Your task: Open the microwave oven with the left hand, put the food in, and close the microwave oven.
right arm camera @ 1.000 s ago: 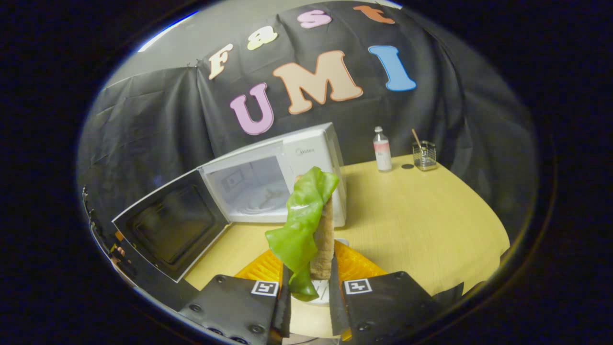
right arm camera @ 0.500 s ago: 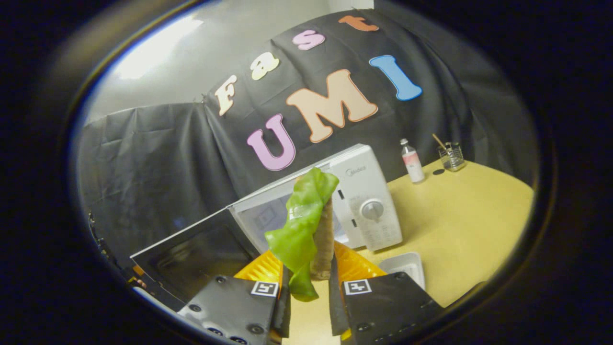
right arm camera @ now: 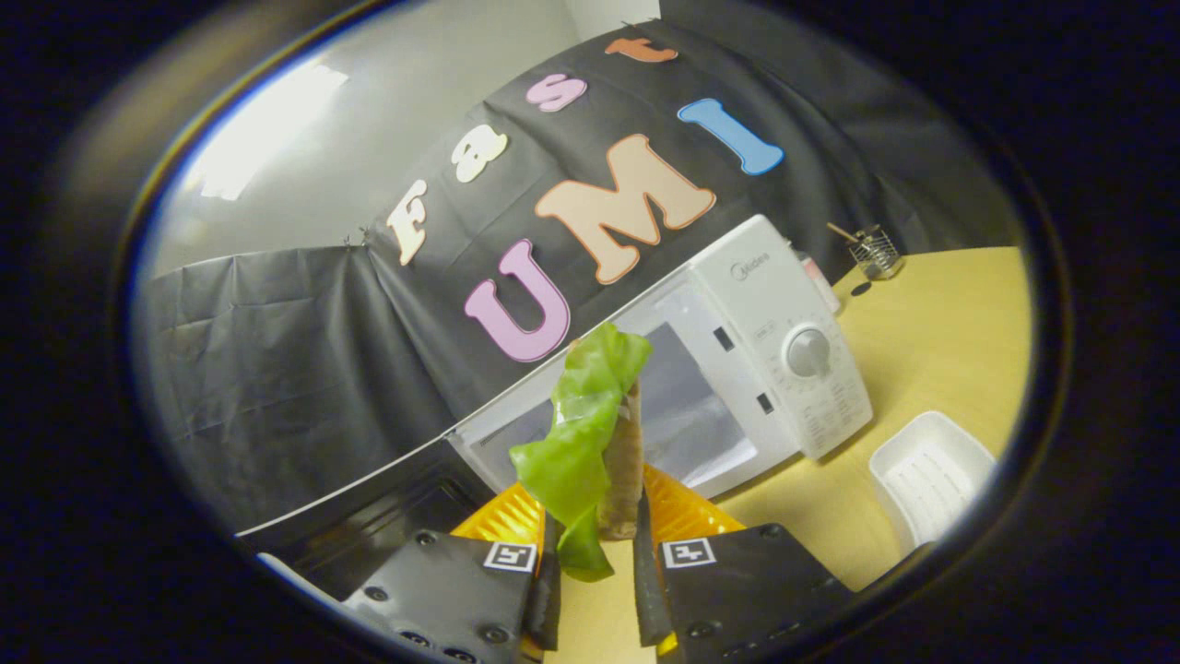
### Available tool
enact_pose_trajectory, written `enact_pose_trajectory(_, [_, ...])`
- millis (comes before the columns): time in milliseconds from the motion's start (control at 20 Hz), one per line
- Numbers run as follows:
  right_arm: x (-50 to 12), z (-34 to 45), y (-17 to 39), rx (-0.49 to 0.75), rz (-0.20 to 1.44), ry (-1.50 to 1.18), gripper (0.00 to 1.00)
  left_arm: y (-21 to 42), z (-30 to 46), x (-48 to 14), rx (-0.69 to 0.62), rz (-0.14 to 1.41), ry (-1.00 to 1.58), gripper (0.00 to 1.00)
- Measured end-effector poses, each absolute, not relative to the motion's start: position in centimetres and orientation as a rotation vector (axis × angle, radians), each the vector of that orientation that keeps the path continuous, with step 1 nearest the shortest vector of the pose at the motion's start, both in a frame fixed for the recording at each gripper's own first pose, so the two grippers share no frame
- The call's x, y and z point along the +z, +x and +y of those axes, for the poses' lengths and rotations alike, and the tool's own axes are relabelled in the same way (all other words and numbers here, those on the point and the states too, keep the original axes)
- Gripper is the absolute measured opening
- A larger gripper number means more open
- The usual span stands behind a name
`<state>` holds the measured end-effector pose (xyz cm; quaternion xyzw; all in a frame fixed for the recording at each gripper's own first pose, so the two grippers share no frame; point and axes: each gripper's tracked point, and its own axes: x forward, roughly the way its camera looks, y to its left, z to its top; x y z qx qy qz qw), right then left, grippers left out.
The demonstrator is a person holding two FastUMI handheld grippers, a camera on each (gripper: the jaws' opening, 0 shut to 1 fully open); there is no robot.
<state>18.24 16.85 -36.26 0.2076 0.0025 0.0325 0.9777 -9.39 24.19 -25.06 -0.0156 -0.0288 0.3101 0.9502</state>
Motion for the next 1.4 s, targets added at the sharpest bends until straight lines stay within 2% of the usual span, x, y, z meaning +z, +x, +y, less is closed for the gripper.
enact_pose_trajectory(450, [-40.5, 18.6, 27.1, 0.005, 0.149, 0.453, 0.35, -9.8, 24.7, -23.9, 0.648, -0.1, -0.01, 0.94])
enact_pose_trajectory(550, [-41.0, 18.6, 28.9, -0.006, 0.158, 0.433, 0.35, -10.0, 25.1, -23.8, 0.662, -0.104, 0.001, 0.96])
enact_pose_trajectory(600, [-41.2, 18.6, 29.7, -0.002, 0.161, 0.425, 0.27, -10.1, 25.1, -23.7, 0.666, -0.105, 0.005, 0.96])
enact_pose_trajectory(800, [-42.2, 17.7, 32.0, -0.015, 0.18, 0.446, 0.27, -9.7, 24.4, -23.5, 0.635, -0.11, 0.002, 0.94])
enact_pose_trajectory(900, [-42.4, 17.2, 32.9, -0.018, 0.185, 0.427, 0.27, -9.5, 24.3, -23.8, 0.624, -0.104, 0.001, 0.96])
enact_pose_trajectory(1050, [-42.6, 16.5, 33.5, -0.034, 0.175, 0.346, 0.27, -9.7, 24.8, -23.6, 0.64, -0.106, 0.01, 0.93])
enact_pose_trajectory(1150, [-42.4, 16.8, 33.7, -0.022, 0.172, 0.252, 0.4, -9.7, 24.8, -23.5, 0.639, -0.11, 0.01, 0.93])
enact_pose_trajectory(1200, [-42.3, 17.0, 33.9, -0.018, 0.169, 0.21, 0.33, -9.7, 24.8, -23.5, 0.636, -0.11, 0.009, 0.96])
enact_pose_trajectory(1250, [-42.1, 16.9, 34.1, -0.026, 0.165, 0.156, 0.33, -9.6, 24.7, -23.7, 0.632, -0.107, 0.008, 0.96])
enact_pose_trajectory(1300, [-42.0, 16.9, 34.3, -0.026, 0.17, 0.108, 0.39, -9.4, 24.6, -23.7, 0.627, -0.104, 0.005, 0.96])
enact_pose_trajectory(1400, [-41.9, 17.6, 34.7, -0.015, 0.18, 0.046, 0.39, -9.3, 24.5, -24.0, 0.621, -0.097, -0.004, 0.96])
